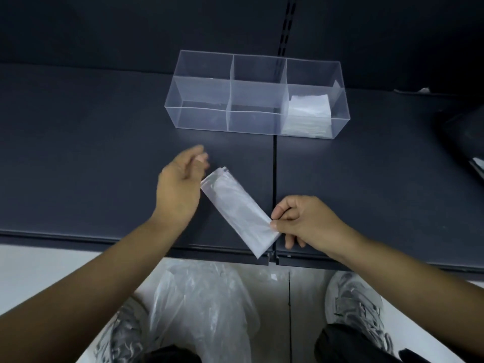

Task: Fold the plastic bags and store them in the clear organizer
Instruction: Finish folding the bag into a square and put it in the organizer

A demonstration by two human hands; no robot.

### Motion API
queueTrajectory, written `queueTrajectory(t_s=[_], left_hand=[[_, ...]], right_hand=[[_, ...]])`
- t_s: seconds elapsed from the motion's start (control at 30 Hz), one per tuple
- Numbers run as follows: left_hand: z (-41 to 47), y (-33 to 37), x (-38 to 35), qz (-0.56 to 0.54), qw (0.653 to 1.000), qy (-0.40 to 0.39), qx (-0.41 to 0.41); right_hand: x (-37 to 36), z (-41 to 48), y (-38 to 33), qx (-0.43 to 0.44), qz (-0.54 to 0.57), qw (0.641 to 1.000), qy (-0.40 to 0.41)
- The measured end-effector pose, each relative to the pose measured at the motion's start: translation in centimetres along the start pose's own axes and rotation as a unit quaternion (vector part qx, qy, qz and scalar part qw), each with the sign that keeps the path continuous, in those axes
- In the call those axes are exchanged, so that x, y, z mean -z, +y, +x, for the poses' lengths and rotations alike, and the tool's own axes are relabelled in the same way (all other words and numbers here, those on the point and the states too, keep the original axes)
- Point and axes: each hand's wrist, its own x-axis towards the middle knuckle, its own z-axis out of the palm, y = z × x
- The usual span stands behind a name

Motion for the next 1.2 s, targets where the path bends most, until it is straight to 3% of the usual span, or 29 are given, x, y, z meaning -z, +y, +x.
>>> queueTrajectory(t_s=[0.07, 0.13, 0.2, 0.23, 0.4, 0.5, 0.57, 0.67, 0.77, 0.83, 0.93, 1.0, 1.07, 1.13, 1.2], left_hand=[[-1.9, 0.0, 0.3, 0.196, 0.950, -0.020, -0.243], [-4.9, -0.7, -0.2, 0.277, 0.881, -0.167, -0.346], [-7.5, -1.7, -0.8, 0.322, 0.842, -0.268, -0.339], [-8.3, -2.3, -1.0, 0.337, 0.838, -0.277, -0.328], [-8.3, -2.7, -1.3, 0.281, 0.883, -0.183, -0.330], [-7.7, -1.6, -0.8, 0.215, 0.921, -0.194, -0.261], [-7.0, -1.4, -0.6, 0.168, 0.946, -0.202, -0.190], [-6.0, -1.6, -0.6, 0.077, 0.971, -0.208, -0.092], [-5.3, -1.3, -0.6, -0.038, 0.981, -0.190, 0.023], [-4.8, -1.0, -0.6, -0.116, 0.970, -0.181, 0.113], [-3.9, -0.7, -0.4, -0.156, 0.970, -0.107, 0.154], [-3.5, -1.3, 0.1, -0.021, 0.998, -0.020, 0.058], [-3.6, -1.4, 0.6, 0.163, 0.977, 0.025, -0.135], [-4.0, -1.8, 0.0, 0.281, 0.920, -0.042, -0.269], [-4.4, -2.4, -0.7, 0.401, 0.866, -0.146, -0.262]], right_hand=[[0.0, -0.1, -0.3, -0.007, 0.006, 1.000, -0.003], [0.1, -0.1, -0.6, -0.019, 0.013, 1.000, -0.007], [0.2, -0.3, -1.0, -0.034, 0.021, 0.999, -0.016], [0.3, -0.5, -1.3, -0.040, 0.025, 0.999, -0.021], [1.1, -1.7, -2.9, -0.008, 0.063, 0.997, -0.040], [2.3, -1.4, -3.3, 0.085, -0.011, 0.996, -0.025], [2.6, -0.6, -3.3, 0.131, -0.039, 0.987, -0.084], [1.4, 1.0, -2.8, 0.132, -0.047, 0.980, -0.143], [0.0, 2.6, -2.7, 0.122, -0.065, 0.987, -0.080], [-0.5, 3.3, -2.8, 0.105, -0.067, 0.992, -0.023], [-1.0, 3.9, -3.0, 0.083, -0.062, 0.994, 0.023], [-1.2, 4.1, -3.1, 0.069, -0.071, 0.994, 0.035], [-1.4, 4.3, -3.4, 0.059, -0.089, 0.993, 0.044], [-1.6, 4.4, -3.7, 0.051, -0.108, 0.991, 0.053], [-1.7, 4.4, -3.9, 0.048, -0.119, 0.990, 0.059]])
